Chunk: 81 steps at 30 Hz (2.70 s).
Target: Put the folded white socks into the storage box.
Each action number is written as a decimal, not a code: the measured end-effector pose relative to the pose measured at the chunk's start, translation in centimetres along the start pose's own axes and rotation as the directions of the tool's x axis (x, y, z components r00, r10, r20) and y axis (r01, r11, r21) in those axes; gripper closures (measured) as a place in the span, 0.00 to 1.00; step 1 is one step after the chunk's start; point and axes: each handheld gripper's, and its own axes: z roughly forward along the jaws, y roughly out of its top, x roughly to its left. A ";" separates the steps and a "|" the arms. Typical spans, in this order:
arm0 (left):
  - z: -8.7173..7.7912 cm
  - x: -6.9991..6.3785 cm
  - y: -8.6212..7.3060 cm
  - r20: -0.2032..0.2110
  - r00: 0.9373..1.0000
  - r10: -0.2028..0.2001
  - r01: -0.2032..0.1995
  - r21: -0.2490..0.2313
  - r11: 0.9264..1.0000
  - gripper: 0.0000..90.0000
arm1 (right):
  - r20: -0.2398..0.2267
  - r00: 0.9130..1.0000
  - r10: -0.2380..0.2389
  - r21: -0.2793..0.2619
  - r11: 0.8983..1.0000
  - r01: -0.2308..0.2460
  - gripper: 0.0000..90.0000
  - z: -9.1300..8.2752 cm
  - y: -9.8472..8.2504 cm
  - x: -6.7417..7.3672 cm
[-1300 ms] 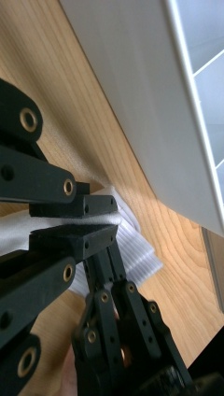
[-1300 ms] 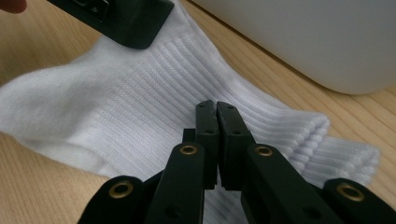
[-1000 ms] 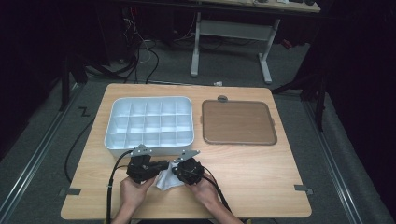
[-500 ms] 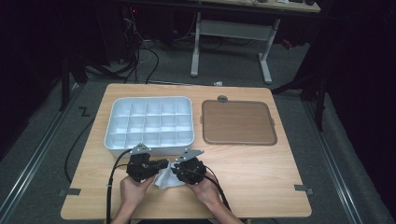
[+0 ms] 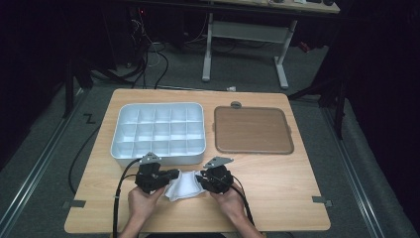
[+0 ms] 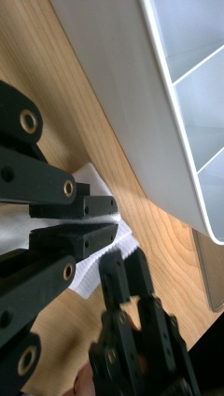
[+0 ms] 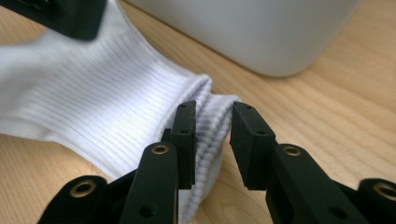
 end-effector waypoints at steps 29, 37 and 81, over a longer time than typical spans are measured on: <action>1.9 -1.2 -0.1 0.030 0.999 0.012 -0.012 0.011 1.000 0.95 | -0.063 0.998 -0.017 0.008 1.000 0.017 0.87 1.5 -0.1 1.2; 2.4 -0.9 -0.5 0.011 0.999 0.035 -0.035 0.022 0.999 0.95 | -0.071 0.997 -0.024 0.001 1.000 0.024 0.87 1.9 0.0 1.9; 3.9 0.9 -0.9 -0.039 0.991 0.127 -0.126 0.032 0.992 0.95 | -0.100 0.993 -0.054 -0.021 0.998 0.052 0.76 1.9 -1.4 2.3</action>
